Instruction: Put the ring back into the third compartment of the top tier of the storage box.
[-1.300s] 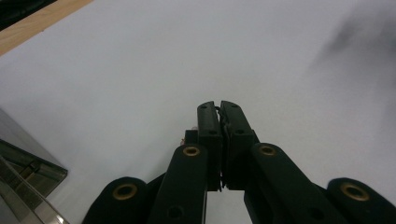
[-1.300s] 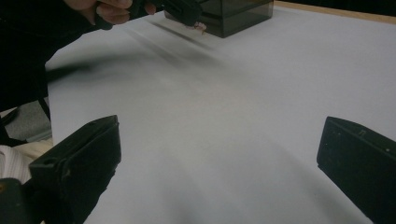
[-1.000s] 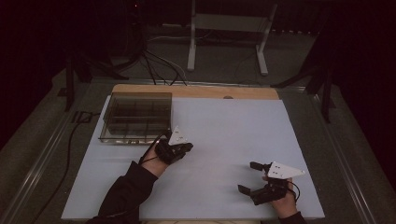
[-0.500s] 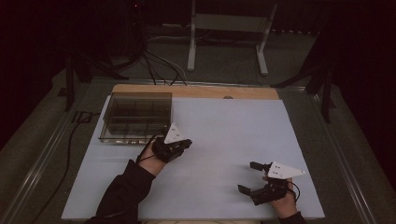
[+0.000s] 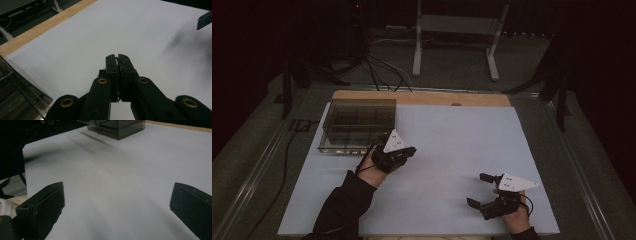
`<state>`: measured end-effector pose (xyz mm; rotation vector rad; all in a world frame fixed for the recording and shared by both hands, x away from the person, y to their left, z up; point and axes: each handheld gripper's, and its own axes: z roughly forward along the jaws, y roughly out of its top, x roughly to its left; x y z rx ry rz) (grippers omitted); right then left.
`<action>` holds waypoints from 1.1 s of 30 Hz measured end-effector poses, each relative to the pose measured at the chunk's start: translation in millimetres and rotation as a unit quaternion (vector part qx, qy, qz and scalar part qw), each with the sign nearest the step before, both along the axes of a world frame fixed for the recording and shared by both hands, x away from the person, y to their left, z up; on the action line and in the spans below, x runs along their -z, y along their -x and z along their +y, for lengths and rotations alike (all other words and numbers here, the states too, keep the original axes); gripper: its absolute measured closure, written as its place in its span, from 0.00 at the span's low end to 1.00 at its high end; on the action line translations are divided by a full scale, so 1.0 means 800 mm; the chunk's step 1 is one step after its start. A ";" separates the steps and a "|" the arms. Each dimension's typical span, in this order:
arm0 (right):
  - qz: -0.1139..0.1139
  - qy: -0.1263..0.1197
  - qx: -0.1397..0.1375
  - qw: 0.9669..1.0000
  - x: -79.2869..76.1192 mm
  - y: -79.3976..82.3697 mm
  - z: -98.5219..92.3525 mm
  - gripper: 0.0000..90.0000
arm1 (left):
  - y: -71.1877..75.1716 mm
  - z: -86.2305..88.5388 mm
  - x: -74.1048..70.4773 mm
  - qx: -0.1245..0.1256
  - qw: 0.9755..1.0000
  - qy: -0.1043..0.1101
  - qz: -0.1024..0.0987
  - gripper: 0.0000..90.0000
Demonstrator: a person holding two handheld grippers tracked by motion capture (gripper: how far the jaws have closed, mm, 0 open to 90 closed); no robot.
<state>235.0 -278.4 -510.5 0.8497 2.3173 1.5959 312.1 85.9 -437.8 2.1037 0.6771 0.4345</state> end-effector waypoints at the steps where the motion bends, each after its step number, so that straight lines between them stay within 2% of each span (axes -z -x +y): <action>1: -0.001 0.000 0.000 1.000 0.000 0.000 0.000 0.00 | 0.000 0.001 -0.002 0.001 1.000 0.001 0.000 1.00; 4: 0.002 0.002 -0.001 1.000 0.001 0.000 0.000 0.00 | 0.000 0.004 -0.005 -0.002 1.000 0.008 -0.004 1.00; 13: -0.001 0.000 -0.001 1.000 0.000 0.000 0.001 0.00 | 0.001 0.007 -0.009 -0.004 1.000 0.007 -0.010 1.00; 33: 0.004 0.001 -0.001 1.000 0.001 0.000 0.001 0.00 | 0.000 0.029 -0.024 -0.026 0.999 0.024 -0.025 1.00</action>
